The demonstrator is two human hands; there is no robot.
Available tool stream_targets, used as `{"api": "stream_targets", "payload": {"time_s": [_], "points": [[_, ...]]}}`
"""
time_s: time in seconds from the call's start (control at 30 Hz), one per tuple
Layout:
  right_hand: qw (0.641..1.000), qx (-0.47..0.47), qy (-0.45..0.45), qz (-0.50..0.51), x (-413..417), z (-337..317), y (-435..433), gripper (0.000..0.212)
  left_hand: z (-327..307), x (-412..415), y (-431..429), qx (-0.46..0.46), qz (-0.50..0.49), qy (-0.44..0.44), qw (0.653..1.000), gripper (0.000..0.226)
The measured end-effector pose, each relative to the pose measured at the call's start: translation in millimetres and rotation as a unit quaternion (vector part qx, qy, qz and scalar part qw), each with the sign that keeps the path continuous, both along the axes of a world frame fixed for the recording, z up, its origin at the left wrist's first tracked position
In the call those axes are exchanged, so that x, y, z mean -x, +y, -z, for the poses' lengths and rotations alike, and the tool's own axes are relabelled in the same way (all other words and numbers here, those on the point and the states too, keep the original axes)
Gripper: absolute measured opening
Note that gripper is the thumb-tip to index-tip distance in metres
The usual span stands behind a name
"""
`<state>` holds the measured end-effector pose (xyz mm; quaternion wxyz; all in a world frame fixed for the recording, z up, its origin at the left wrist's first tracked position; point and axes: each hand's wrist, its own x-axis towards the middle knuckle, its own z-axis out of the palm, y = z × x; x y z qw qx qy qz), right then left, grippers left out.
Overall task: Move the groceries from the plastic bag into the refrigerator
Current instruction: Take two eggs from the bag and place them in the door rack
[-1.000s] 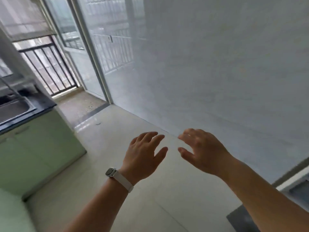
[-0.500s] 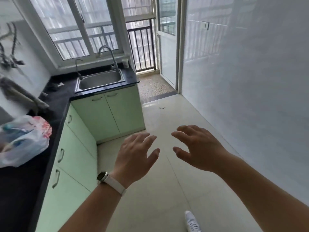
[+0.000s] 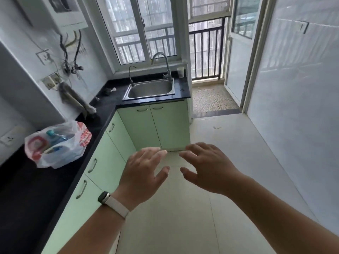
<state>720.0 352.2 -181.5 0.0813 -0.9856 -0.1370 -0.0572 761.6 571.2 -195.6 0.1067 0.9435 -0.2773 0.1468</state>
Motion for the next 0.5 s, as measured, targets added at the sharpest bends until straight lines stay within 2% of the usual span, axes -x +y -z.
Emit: {"api": "stream_targets", "payload": {"time_s": [0.2,0.37,0.5], "points": [[0.996,0.005,-0.007,-0.091,-53.8,-4.8,24.0,0.057,-2.7,-7.2,35.7,-0.011,-0.085,-0.004,0.996,0.047],[0.985,0.014,-0.009,-0.170,-95.2,-7.8,75.7,0.054,-1.9,-11.9,85.9,0.001,-0.174,-0.011,0.985,0.045],[0.978,0.026,0.003,-0.209,-127.1,-3.5,122.4,0.058,9.1,-28.0,125.4,0.012,-0.208,-0.007,0.978,0.045]]}}
